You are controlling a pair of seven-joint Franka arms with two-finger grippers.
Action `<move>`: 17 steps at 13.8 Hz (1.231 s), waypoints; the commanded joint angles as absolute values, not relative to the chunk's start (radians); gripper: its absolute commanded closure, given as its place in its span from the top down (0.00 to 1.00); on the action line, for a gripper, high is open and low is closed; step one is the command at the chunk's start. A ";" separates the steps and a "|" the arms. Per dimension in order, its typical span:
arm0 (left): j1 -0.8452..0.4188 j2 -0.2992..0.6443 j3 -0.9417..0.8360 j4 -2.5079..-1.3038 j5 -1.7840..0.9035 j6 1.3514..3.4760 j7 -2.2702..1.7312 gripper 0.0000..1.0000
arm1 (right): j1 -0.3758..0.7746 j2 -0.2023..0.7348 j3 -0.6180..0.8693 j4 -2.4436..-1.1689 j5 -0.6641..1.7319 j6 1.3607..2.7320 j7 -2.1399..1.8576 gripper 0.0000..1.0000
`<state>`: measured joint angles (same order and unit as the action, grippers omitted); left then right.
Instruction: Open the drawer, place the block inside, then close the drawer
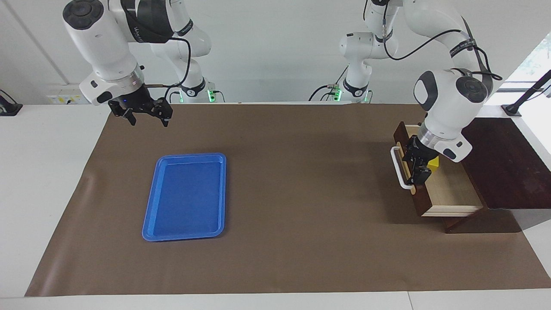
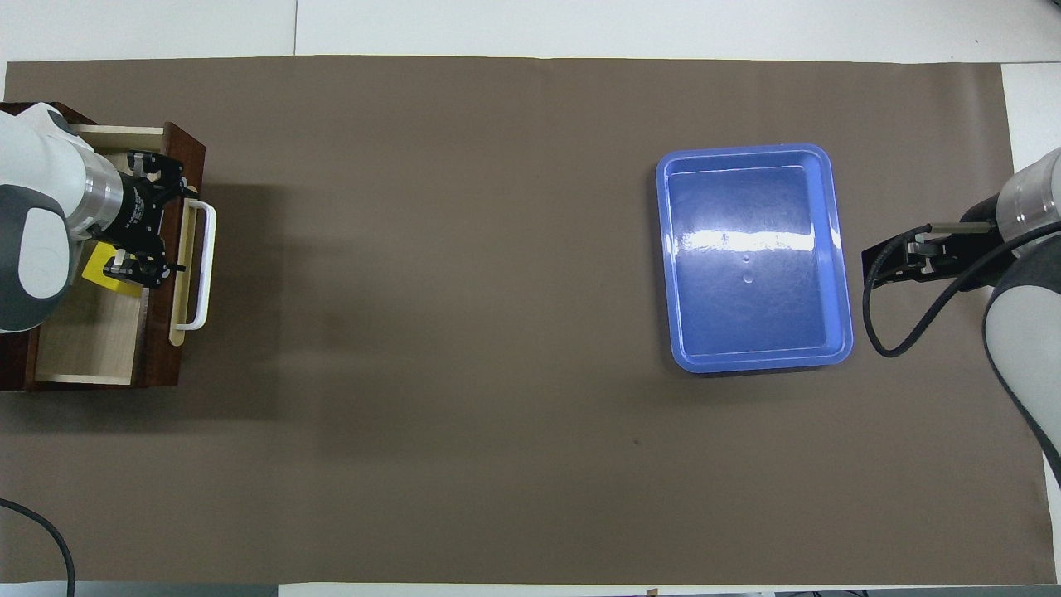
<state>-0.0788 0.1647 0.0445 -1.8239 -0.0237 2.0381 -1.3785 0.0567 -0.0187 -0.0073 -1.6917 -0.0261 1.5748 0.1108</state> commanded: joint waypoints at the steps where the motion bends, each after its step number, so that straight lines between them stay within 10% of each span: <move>1: 0.020 0.158 0.044 -1.830 0.006 2.062 -1.318 1.00 | 0.044 -0.041 0.002 -1.717 -0.025 1.575 0.089 1.00; 11: 0.153 0.156 0.044 -1.829 0.009 2.074 -1.168 1.00 | 0.052 -0.041 0.002 -1.717 -0.025 1.575 0.091 1.00; 17: 0.074 0.100 0.012 -1.640 0.015 1.709 -0.769 1.00 | 0.046 -0.043 0.002 -1.718 -0.025 1.577 0.089 1.00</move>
